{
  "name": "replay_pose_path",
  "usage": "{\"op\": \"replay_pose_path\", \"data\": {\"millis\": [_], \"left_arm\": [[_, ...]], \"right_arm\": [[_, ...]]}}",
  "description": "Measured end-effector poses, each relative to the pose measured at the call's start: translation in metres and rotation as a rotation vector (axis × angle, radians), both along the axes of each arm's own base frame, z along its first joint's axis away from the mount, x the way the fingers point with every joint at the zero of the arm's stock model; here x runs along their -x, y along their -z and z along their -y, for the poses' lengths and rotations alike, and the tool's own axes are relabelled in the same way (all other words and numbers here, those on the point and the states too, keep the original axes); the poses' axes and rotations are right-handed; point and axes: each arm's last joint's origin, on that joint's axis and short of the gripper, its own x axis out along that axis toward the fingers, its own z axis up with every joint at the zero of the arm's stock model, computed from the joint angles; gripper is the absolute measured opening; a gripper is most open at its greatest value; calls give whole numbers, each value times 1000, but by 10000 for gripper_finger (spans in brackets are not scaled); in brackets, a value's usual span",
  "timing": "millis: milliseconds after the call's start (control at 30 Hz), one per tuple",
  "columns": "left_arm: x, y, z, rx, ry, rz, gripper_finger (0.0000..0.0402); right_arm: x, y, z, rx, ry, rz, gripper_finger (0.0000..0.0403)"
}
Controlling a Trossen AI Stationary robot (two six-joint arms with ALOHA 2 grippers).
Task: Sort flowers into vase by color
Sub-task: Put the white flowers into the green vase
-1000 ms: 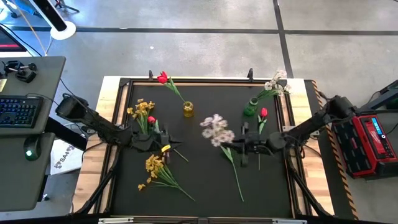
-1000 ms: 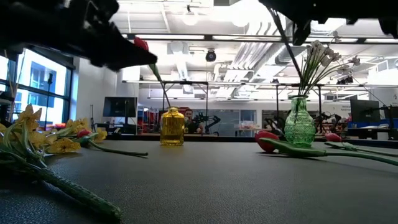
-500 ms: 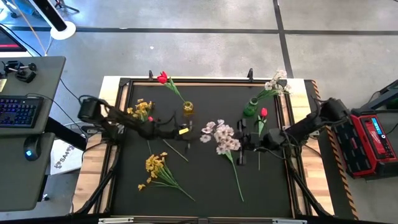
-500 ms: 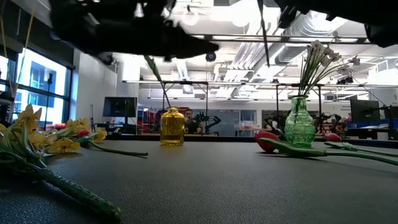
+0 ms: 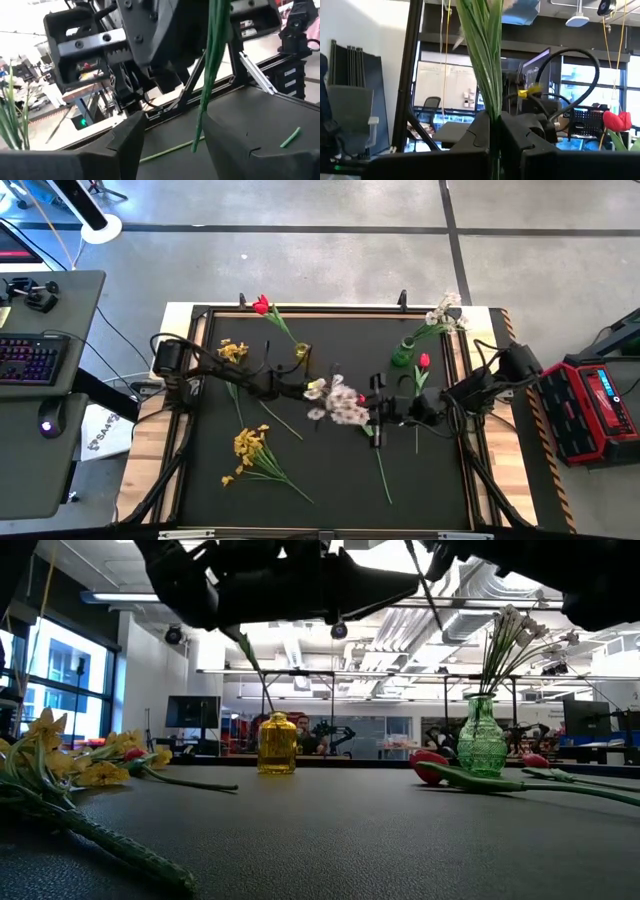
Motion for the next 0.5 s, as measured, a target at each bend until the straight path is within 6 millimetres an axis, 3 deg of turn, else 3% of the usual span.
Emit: {"op": "replay_pose_path", "data": {"millis": [233, 500], "left_arm": [[1, -2, 15, -5, 79, 16, 158], [2, -2, 17, 24, 79, 6, 130]], "right_arm": [[-2, 0, -2, -3, 30, -5, 2], [3, 0, -14, 18, 93, -20, 2]]}}
